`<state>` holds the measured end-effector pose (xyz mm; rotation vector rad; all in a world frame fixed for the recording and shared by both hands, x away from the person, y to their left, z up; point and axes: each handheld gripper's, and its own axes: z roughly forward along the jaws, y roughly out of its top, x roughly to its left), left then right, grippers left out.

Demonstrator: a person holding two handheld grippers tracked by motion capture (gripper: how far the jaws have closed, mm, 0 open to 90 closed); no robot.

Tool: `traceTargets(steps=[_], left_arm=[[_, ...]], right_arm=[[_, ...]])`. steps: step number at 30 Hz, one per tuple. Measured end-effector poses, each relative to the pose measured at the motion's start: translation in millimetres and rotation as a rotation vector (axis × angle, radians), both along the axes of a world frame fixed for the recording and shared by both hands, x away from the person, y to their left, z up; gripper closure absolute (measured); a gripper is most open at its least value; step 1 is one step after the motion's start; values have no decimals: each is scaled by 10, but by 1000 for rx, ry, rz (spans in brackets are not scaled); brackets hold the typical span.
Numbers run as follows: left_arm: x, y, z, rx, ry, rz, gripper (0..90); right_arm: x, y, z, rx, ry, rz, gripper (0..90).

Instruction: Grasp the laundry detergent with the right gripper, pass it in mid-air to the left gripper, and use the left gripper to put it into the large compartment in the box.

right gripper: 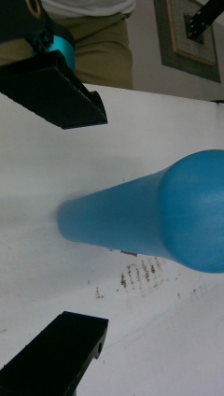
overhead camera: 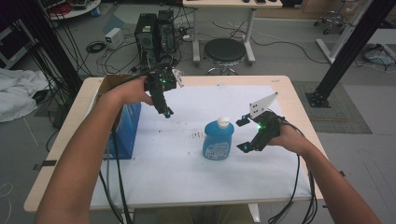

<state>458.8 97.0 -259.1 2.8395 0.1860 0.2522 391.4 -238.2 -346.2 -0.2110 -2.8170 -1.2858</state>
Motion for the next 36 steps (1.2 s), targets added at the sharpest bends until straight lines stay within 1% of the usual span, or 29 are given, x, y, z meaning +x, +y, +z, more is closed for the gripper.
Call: traceTargets(steps=[3, 8, 10, 15, 16, 19, 32, 36], left_arm=[[3, -1, 0, 0, -4, -5, 29], [0, 13, -1, -5, -3, 5, 29], [4, 17, 1, -3, -8, 0, 29], [-7, 25, -9, -7, -5, 8, 29], [-7, 25, -10, -5, -5, 8, 29], [-5, 26, -9, -5, -8, 5, 29], [-2, 37, -5, -5, -9, 9, 29], [4, 35, -8, -7, -9, 9, 30]], right_arm=[[-8, 30, -42, 5, -1, 1, 30], [-3, 101, -91, 36, -2, 5, 29], [-5, 135, -108, 48, -1, 8, 30], [-12, 223, -163, 64, 3, 18, 30], [-9, 239, -173, 69, -3, 19, 30], [-11, 277, -196, 81, -4, 21, 30], [-24, 390, -314, 124, -4, 22, 30], [-28, 393, -361, 151, 1, 10, 30]])
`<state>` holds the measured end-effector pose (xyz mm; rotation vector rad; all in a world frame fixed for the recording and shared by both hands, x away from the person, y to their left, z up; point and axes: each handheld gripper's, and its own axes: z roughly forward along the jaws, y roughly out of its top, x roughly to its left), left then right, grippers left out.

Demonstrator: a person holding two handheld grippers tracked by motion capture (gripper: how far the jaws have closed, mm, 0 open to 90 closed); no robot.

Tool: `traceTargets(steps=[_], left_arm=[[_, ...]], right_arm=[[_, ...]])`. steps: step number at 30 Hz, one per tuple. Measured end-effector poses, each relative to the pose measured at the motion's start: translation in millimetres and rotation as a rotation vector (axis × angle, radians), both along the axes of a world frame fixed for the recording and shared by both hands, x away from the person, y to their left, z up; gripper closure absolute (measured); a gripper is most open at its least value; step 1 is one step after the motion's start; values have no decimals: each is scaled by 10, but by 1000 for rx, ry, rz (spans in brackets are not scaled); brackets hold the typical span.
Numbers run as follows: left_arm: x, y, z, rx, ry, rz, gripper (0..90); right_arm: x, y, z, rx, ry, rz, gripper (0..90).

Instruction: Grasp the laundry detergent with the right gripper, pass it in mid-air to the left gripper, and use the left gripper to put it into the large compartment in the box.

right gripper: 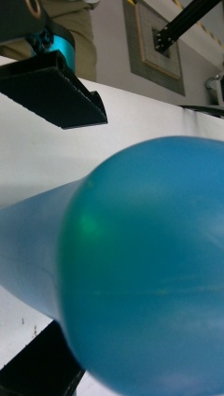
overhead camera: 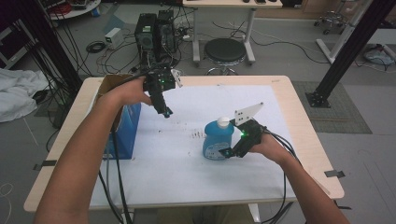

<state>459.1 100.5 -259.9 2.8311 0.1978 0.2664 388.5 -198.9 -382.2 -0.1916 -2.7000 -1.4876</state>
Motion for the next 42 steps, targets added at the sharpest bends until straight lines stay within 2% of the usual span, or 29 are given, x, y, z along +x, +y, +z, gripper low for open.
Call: traceTargets(steps=[9, 16, 18, 19, 20, 29, 32, 42], left_arm=[[7, 3, 2, -1, 0, 0, 29], [7, 15, -4, -5, -1, 6, 29], [9, 17, 1, -3, -2, 3, 29], [7, 18, 1, -4, -1, 6, 29], [7, 20, 2, -6, -1, 7, 29], [11, 31, 0, -6, -2, 6, 29], [12, 31, 1, -3, -3, 3, 29], [7, 29, -5, -5, -3, 8, 29]], right_arm=[[2, 0, -80, 51, 5, -18, 32], [-11, 26, -144, 67, 0, -15, 49], [-3, 27, -153, 77, -7, -16, 88], [-2, 19, -155, 87, -3, -10, 151], [2, 15, -158, 98, -4, -6, 151], [13, 22, -180, 102, -4, -12, 154], [13, 11, -180, 117, -10, 2, 231], [17, 11, -183, 123, -27, -1, 278]])
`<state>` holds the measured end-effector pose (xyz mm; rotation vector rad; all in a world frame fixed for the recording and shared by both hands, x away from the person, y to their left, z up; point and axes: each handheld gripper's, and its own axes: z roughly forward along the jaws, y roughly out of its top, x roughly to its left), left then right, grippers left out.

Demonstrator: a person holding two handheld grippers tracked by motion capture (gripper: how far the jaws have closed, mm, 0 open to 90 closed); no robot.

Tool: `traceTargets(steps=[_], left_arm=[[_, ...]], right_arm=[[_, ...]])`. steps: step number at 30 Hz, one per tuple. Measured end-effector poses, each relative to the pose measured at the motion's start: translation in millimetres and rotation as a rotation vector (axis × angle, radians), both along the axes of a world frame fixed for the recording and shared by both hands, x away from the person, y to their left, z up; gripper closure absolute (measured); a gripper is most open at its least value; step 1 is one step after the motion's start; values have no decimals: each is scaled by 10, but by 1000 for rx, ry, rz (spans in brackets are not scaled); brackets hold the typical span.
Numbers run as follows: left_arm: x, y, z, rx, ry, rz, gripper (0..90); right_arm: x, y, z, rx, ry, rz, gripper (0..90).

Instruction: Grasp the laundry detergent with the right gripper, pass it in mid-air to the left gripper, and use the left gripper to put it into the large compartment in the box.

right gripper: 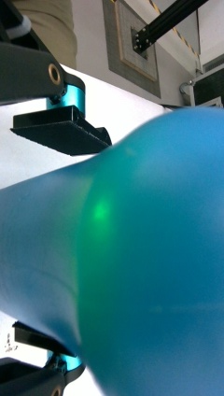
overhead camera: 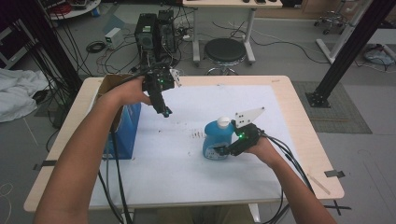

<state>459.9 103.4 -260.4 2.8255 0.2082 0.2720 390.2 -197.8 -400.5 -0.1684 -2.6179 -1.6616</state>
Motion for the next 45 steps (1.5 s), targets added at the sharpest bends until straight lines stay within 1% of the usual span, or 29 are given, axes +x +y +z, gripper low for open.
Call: traceTargets(steps=[5, 10, 16, 24, 30, 33, 34, 37, 39, 43, 45], left_arm=[[-1, -4, -1, 0, 2, 0, 30], [1, -3, -2, 1, 0, -1, 29], [5, -3, -1, 2, -2, -2, 30], [2, -3, -2, -1, 0, 0, 29], [-44, -16, 22, -10, 5, 2, 29], [-103, -42, 62, -16, 5, -9, 29], [-128, -50, 77, -22, 5, -10, 29], [-194, -74, 118, -32, -3, -18, 29], [-239, -95, 147, -29, -6, -25, 29], [-355, -152, 194, -31, 0, -37, 29], [-408, -174, 223, -38, 6, -35, 29]], right_arm=[[11, -10, 5, 8, -15, 1, 349], [19, -14, 5, 7, -20, -2, 353], [22, -21, 8, 17, -38, -1, 414], [1, -24, 6, 23, -70, -5, 444], [-28, -17, 23, 13, -82, -13, 452], [-71, -22, 76, 1, -85, -20, 453], [-86, -29, 104, 6, -92, -22, 453], [-122, -75, 207, 20, -92, -36, 452], [-149, -113, 275, 21, -103, -50, 453], [-211, -176, 390, 18, -105, -79, 452], [-256, -193, 455, 6, -112, -95, 453]])
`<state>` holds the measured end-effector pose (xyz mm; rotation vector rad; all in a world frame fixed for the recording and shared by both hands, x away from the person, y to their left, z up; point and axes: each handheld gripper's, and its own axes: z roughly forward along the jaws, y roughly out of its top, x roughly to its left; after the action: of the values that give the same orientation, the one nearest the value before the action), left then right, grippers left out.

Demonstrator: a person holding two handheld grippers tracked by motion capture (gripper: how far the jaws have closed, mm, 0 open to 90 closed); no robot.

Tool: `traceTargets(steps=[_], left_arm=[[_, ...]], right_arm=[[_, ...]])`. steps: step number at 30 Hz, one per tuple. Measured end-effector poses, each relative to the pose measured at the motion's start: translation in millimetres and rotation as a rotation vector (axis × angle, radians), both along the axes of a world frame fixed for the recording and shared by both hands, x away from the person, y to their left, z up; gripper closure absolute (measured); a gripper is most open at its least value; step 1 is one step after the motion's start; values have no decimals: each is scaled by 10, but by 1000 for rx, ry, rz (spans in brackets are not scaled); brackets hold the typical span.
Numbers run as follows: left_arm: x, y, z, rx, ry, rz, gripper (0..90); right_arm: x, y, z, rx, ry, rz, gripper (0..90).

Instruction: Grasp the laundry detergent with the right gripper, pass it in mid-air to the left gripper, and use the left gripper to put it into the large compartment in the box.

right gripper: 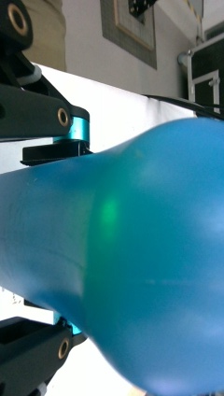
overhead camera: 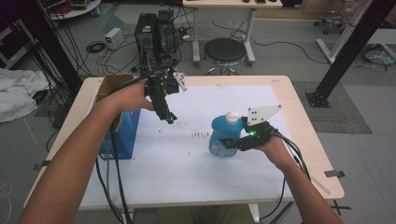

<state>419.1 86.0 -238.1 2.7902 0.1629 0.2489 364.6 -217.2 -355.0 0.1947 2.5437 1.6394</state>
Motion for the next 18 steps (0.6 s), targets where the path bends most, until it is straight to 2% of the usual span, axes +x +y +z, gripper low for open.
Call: traceTargets(steps=[3, 6, 11, 14, 18], left_arm=[[-68, -21, 47, -6, 10, -4, 29], [-142, -47, 73, -2, 34, -11, 29], [-246, -109, 126, 3, 73, -23, 29], [-289, -133, 173, -6, 93, -26, 29], [-336, -146, 232, -10, 111, -32, 30]], right_arm=[[-90, -4, 118, -13, -14, -14, 453], [-152, -21, 225, -3, 1, -18, 453], [-219, 22, 401, -22, 4, -26, 453], [-243, 93, 503, -44, 10, -18, 453], [-220, 199, 560, -45, 23, 10, 453]])
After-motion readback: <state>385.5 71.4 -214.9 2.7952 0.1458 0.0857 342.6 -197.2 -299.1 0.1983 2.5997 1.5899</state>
